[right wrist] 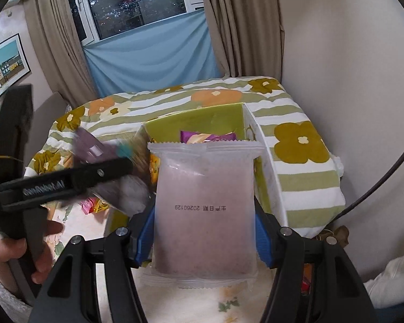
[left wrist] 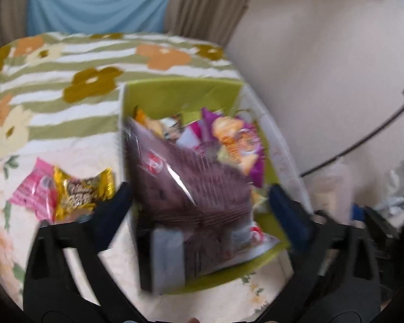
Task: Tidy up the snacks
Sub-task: 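Carry both packets into the box and open both tools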
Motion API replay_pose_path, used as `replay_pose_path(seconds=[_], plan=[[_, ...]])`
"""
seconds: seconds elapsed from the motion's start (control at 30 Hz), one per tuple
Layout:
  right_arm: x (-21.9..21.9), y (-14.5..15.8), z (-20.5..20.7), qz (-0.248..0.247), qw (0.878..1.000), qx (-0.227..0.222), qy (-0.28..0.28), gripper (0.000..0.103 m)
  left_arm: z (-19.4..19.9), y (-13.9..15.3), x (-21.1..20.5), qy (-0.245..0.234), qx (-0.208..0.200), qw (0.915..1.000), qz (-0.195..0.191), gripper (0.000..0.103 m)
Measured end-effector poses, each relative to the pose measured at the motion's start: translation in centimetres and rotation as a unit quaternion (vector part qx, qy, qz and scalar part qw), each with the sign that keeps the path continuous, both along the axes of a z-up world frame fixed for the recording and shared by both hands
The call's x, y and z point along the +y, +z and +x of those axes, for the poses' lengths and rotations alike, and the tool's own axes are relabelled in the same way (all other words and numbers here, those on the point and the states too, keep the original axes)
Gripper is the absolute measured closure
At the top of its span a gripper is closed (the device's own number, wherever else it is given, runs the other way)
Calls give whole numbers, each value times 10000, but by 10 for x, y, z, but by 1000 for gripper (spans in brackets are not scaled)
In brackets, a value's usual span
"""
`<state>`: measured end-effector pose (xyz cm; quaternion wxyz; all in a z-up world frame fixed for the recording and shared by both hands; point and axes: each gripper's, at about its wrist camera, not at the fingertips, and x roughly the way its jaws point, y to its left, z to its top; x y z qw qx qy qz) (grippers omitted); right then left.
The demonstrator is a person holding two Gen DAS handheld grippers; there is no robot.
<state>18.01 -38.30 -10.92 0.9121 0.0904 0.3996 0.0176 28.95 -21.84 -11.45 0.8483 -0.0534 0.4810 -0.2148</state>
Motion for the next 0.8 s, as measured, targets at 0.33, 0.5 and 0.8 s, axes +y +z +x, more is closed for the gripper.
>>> replay_pose_path(seconds=[0.33, 0.5, 0.8], plan=[[-28, -18, 13, 271, 9989, 174, 349, 45, -34, -17, 30, 615, 220, 9975, 285, 0], [-33, -28, 31, 376, 9978, 293, 470, 45, -40, -14, 40, 785, 221, 9960, 362, 0], [-47, -44, 44, 358, 9981, 436, 264, 11, -44, -17, 41, 854, 169, 9946, 561, 0]])
